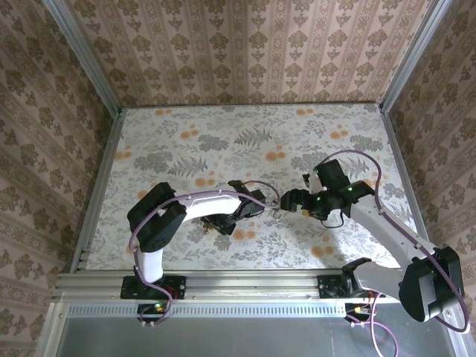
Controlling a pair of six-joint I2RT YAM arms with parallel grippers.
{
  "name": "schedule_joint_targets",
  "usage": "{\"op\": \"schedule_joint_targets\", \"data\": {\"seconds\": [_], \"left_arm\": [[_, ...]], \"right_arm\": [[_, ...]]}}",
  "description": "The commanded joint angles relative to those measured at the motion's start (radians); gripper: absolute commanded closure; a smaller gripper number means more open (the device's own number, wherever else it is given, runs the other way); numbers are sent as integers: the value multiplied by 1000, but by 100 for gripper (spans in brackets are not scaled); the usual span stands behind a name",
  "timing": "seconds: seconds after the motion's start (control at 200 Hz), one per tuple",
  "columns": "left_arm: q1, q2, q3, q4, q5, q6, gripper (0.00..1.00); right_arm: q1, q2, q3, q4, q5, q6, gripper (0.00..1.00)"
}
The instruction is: Unlock with the key
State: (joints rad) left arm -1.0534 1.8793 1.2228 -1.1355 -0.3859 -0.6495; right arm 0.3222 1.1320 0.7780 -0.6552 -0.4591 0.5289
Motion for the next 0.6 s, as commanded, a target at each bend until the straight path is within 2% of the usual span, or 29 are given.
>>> {"op": "schedule_joint_targets", "data": {"seconds": [0.0,0.175,0.34,0.4,0.53,0.595], "left_arm": [[-6,-20,21,17,13,-22,50],[16,-146,13,76,55,-25,44],[106,-336,-78,203,145,1,44],[151,-379,-118,243,191,22,47],[265,-446,-236,405,393,68,67],[322,-452,-281,482,494,84,69]], "right_arm": [[-14,-32,-20,-14,-29,-17,6],[-19,-41,-29,-35,0,-34,6],[-20,-22,-46,-57,52,-63,7],[-17,-14,-51,-58,55,-60,7],[-11,-21,-71,-32,49,-26,9],[5,-23,-83,-9,45,3,10]]}}
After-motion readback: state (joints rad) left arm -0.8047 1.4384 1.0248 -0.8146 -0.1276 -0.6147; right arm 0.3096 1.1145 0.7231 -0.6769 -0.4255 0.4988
